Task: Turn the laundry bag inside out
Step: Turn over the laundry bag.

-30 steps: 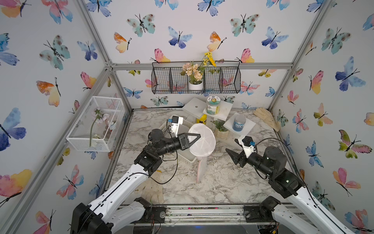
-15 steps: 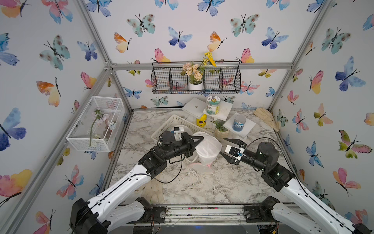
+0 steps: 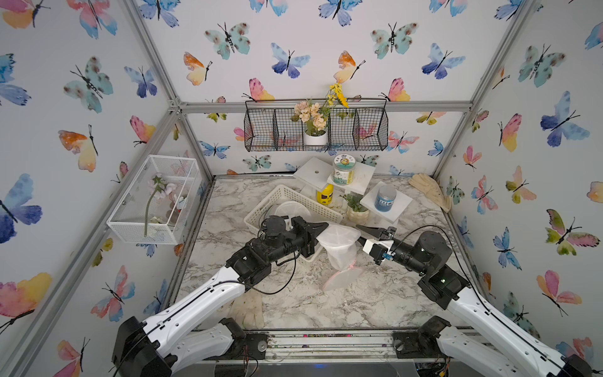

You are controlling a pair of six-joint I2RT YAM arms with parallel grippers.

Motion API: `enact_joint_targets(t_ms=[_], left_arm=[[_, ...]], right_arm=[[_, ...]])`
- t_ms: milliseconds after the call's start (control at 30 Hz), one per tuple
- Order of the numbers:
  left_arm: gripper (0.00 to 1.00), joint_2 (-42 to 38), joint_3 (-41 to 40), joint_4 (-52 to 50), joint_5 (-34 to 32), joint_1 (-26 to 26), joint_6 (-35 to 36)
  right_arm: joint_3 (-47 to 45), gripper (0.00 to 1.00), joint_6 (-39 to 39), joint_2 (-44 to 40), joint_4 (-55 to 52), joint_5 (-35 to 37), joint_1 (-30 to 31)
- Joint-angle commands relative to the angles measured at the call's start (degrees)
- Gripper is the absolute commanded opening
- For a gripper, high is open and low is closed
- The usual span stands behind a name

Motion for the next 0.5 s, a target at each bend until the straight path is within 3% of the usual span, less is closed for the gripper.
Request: enact_joint_targets(t_ms=[0,67,133,233,300,333,467], left_arm=[[0.0,0.29,-0.2,0.86,-0.05,-0.41,-2.36],[0.14,0.02,-0.99,1.89,-0.61,-0.19,-2.87],[0.28,-1.65,-1.82,0.52,-3.8,0.19,-2.23],[0.65,-6.75,-2.29,-4.72,-15.7,0.51,2.64],[0.94,-11.12,-1.36,-10.68,-25.02,1.12,11.51],[1.0,-13.28,-1.11,-12.32,-28.88,1.18,16.68],[0.99,-22.08,-1.03,-16.92,-39.07,1.18,44.65]], right_arm=[[2.52,0.17,2.96,2.57,3.16,-5.65,0.47],[3.87,0.04,4.02,3.51,2.51,-6.27,0.49],[5.05,0.02,5.14,3.72,0.26,-5.94,0.42],[8.6,0.02,6.3,3.38,-8.49,-3.55,0.44],[12.0,0.02,9.36,3.19,-15.24,0.62,0.44],[13.58,0.02,11.68,3.19,-18.05,2.64,0.43],[21.98,0.02,25.54,5.4,-29.29,14.79,0.42]])
